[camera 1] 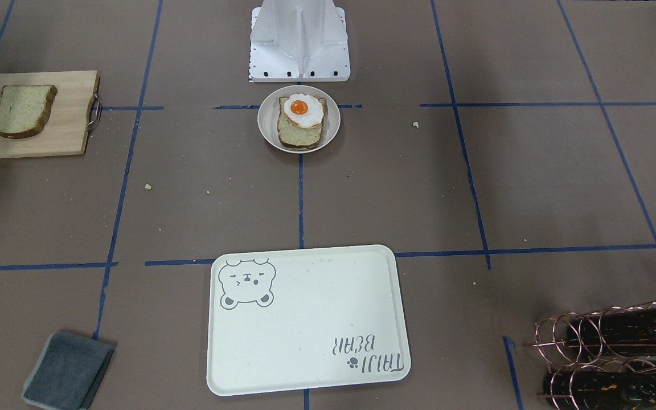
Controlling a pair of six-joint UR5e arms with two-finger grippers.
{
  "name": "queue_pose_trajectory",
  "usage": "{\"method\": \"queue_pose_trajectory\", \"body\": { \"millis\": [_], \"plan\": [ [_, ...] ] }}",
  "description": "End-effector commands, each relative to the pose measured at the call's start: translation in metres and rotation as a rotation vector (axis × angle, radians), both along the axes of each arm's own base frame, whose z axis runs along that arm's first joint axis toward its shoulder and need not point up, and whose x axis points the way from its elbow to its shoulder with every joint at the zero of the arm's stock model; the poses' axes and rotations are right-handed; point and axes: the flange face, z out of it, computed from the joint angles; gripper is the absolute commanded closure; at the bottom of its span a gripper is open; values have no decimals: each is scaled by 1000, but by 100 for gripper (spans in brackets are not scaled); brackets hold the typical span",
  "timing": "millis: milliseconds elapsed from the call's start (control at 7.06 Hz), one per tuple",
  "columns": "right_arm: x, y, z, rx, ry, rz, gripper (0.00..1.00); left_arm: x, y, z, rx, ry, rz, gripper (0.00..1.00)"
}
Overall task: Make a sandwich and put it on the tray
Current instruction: 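Move the right gripper down toward the bread slice on the wooden board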
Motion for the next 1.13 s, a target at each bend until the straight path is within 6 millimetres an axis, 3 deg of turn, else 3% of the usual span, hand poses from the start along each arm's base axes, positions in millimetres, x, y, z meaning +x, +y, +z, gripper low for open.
{"method": "queue_pose_trajectory", "body": {
  "millis": [0,425,709,992],
  "plan": [
    [-11,22,-10,116,-63,11,0,0,-1,-4,10,0,0,0],
    [-53,86,8,103,-130,41,0,0,-1,-6,13,2,0,0],
    [-68,120,63,119,-215,80,2,0,-2,-6,16,2,0,0],
    [-88,134,60,102,-294,79,5,0,-1,-6,14,0,0,0]
  ]
}}
